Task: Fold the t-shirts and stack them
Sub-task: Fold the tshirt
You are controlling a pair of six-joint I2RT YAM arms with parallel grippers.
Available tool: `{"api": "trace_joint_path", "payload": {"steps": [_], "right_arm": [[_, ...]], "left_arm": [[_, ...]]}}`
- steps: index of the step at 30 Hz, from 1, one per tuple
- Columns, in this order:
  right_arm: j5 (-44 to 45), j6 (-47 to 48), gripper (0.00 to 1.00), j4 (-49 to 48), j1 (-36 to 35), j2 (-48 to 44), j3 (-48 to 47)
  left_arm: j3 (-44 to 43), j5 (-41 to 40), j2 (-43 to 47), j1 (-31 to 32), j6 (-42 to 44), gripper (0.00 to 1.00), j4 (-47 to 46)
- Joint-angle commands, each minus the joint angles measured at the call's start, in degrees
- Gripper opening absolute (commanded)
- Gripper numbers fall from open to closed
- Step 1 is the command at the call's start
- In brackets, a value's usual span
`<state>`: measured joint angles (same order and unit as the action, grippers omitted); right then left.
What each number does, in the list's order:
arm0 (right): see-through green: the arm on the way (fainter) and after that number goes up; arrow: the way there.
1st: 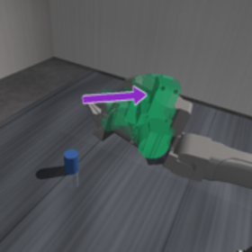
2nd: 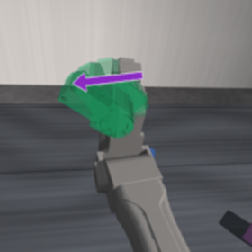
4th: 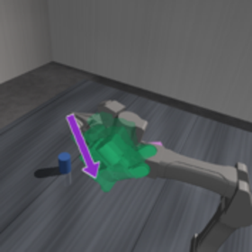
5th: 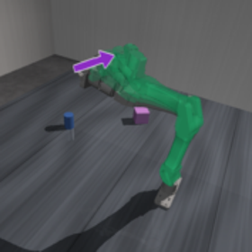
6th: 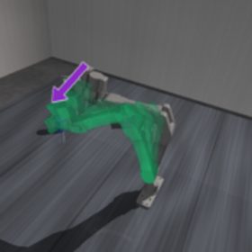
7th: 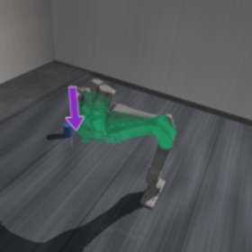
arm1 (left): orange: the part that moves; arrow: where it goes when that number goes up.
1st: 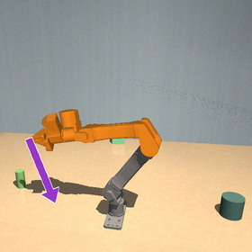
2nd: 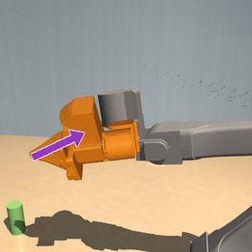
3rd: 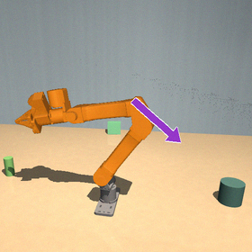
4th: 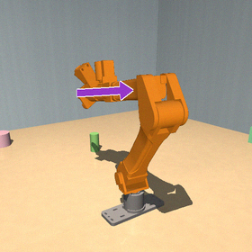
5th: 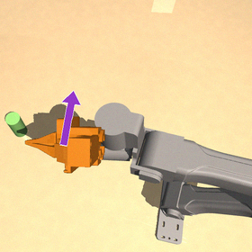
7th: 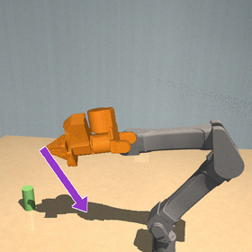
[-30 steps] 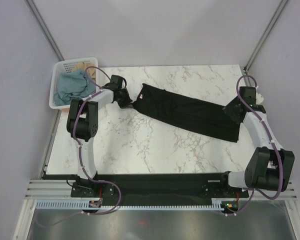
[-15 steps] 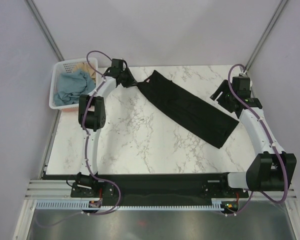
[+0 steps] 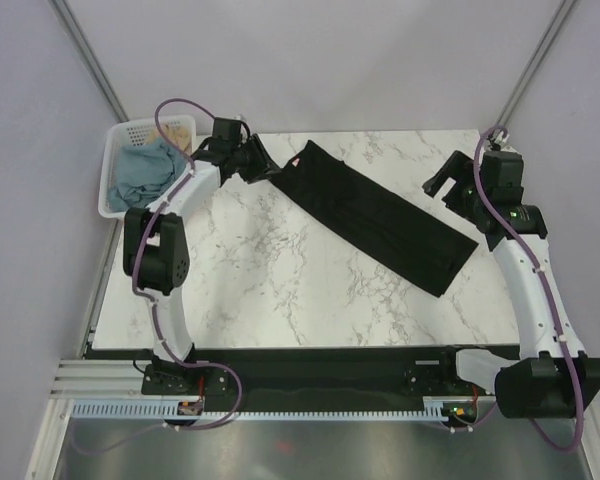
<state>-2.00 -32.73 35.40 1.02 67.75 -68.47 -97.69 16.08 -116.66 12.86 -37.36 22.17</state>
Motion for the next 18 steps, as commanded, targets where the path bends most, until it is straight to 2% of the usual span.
{"api": "trace_joint_path", "payload": {"steps": [1,6,9,11,15,18], "right_arm": [[-2.6,0.6,0.98,2.0,0.1,-2.6,-2.3],[-3.0,1.2,0.98,4.1,0.1,-5.7,-2.8],[-2.4,2.1,0.98,5.9,0.1,-7.4,-4.0],[-2.1,2.5,0.98,6.9,0.1,-8.2,-4.8],[-0.6,2.2,0.98,9.1,0.2,-9.9,-6.1],[1.6,1.0,0.98,12.0,0.2,-10.5,-8.2]], "left_arm": [[6.9,-1.9,7.0,6.1,-2.1,0.45,-1.3],[13.6,-5.9,11.6,18.0,-5.7,0.41,-2.2],[13.7,-5.9,11.2,24.7,-5.7,0.41,-2.2],[13.4,-6.1,10.3,28.4,-11.3,0.34,-6.9],[12.6,-9.0,7.1,38.1,-19.4,0.43,-7.8],[12.0,-11.9,5.9,42.8,-27.0,0.45,-8.4]]}}
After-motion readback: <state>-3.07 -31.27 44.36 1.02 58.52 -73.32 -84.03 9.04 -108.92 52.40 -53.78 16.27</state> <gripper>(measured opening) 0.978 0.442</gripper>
